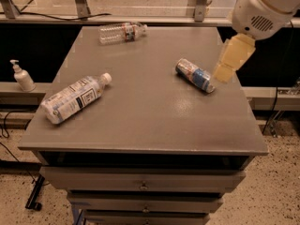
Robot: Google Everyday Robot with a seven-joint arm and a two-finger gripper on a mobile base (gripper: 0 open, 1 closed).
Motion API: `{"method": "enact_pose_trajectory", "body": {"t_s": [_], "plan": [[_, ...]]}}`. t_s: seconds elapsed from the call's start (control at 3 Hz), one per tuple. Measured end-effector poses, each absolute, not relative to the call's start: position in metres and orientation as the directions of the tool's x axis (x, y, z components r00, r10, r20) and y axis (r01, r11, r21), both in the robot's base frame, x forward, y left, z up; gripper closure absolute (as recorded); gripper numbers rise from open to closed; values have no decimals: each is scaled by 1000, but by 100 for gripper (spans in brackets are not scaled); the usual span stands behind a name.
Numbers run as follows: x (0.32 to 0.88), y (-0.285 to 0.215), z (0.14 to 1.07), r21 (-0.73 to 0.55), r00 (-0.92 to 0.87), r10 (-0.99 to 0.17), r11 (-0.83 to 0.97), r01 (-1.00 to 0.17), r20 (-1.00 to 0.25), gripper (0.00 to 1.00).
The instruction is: Place redbull can upright
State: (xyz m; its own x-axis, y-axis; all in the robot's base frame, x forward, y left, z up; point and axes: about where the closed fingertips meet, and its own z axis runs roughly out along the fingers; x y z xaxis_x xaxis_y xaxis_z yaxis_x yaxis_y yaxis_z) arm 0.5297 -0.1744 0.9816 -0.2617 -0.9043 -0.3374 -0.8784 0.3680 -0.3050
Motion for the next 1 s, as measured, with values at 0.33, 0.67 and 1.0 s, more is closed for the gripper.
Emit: {"method": "enact_pose_trajectory", "body": {"t_s": [0.33,0.67,1.0], "plan": [[577,-150,974,-318,-316,-873,440,-840,-372,0],[609,-137,952,-313,-403,-844,512,-800,-354,0],[635,-129,920,-280,-492,-811,575,-769,-315,0]]}}
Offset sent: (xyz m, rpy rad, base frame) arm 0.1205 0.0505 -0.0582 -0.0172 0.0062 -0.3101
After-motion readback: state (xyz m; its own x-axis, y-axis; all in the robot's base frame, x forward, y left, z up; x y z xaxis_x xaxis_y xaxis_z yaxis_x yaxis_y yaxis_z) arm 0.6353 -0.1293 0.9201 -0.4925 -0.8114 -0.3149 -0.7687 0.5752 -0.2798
